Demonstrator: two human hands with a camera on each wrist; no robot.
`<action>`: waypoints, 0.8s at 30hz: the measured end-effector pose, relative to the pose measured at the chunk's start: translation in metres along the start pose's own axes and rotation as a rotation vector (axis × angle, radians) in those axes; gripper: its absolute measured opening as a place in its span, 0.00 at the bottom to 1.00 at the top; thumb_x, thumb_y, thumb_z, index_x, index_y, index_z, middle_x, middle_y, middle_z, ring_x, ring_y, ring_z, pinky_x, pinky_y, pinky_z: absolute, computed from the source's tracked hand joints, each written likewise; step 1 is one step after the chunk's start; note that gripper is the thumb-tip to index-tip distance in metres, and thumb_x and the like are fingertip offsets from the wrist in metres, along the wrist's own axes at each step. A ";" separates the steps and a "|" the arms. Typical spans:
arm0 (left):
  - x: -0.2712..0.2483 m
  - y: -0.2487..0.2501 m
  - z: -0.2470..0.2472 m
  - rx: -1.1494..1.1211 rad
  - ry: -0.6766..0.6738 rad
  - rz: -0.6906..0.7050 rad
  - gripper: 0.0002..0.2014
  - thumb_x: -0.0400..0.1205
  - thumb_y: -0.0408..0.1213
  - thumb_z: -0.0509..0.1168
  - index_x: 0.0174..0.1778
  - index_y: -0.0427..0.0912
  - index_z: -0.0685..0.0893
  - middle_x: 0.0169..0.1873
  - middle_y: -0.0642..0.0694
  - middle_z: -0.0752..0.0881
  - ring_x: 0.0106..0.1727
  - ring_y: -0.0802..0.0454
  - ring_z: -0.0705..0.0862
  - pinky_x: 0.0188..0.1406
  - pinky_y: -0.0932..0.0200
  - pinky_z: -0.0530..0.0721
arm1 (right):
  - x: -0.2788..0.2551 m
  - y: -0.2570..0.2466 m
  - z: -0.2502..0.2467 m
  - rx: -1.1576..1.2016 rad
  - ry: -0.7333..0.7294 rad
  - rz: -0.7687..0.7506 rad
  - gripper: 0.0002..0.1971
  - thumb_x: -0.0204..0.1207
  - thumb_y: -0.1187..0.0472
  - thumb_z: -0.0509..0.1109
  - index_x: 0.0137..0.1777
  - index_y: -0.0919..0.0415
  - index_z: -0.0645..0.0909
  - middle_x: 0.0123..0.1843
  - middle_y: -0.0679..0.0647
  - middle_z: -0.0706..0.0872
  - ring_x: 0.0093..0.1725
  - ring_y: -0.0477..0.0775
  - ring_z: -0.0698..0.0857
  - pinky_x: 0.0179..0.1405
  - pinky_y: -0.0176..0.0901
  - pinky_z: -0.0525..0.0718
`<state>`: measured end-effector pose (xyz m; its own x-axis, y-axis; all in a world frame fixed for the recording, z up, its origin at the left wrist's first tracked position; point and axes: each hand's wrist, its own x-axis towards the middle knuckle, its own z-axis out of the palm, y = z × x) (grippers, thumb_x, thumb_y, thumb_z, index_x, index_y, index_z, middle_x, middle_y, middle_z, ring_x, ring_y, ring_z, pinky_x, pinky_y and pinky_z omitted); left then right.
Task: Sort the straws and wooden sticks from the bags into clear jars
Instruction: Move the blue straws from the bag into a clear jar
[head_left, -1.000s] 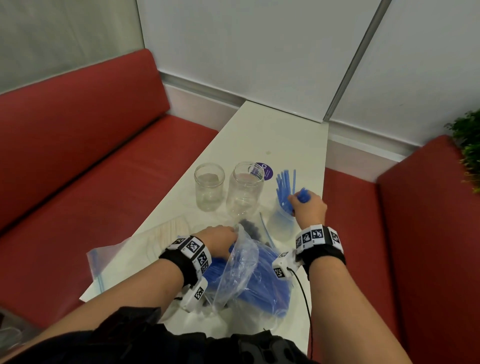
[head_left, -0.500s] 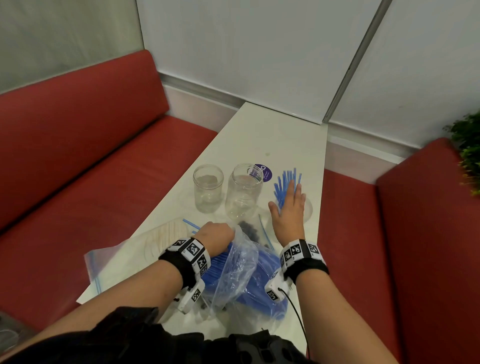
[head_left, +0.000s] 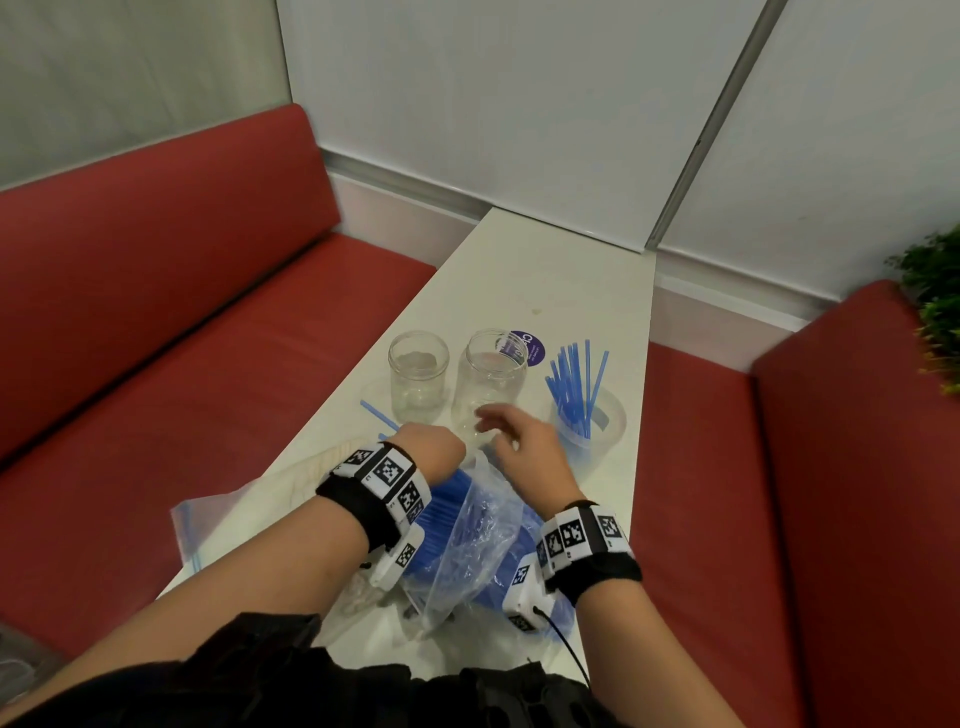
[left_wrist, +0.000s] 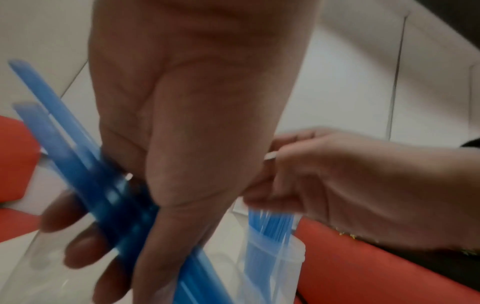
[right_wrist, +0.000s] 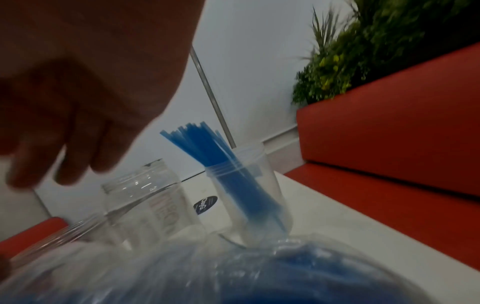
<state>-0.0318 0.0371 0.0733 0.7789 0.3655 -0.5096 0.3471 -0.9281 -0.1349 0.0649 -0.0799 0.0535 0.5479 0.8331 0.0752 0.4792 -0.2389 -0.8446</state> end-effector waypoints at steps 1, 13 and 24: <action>-0.004 0.001 -0.008 0.017 -0.006 -0.012 0.12 0.87 0.32 0.58 0.63 0.39 0.82 0.58 0.43 0.85 0.58 0.43 0.85 0.48 0.53 0.77 | 0.000 -0.001 0.005 -0.048 -0.165 0.055 0.24 0.78 0.67 0.65 0.72 0.51 0.81 0.71 0.54 0.85 0.70 0.48 0.83 0.73 0.53 0.79; -0.059 0.011 -0.113 0.101 0.395 0.063 0.12 0.86 0.47 0.61 0.40 0.45 0.80 0.41 0.51 0.84 0.48 0.48 0.81 0.62 0.44 0.67 | -0.001 -0.009 0.044 0.213 -0.069 0.129 0.24 0.80 0.57 0.73 0.21 0.45 0.73 0.18 0.40 0.76 0.21 0.36 0.72 0.28 0.24 0.71; -0.068 -0.003 -0.128 -0.140 0.594 0.145 0.33 0.84 0.69 0.46 0.27 0.47 0.79 0.24 0.52 0.78 0.29 0.55 0.76 0.27 0.57 0.68 | 0.031 -0.064 0.032 0.100 -0.091 0.191 0.23 0.85 0.60 0.68 0.27 0.55 0.67 0.29 0.50 0.75 0.36 0.51 0.76 0.41 0.47 0.77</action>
<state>-0.0185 0.0242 0.2169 0.9666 0.2511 0.0507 0.2496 -0.9678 0.0336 0.0295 -0.0227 0.0924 0.5555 0.8204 -0.1355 0.3000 -0.3498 -0.8875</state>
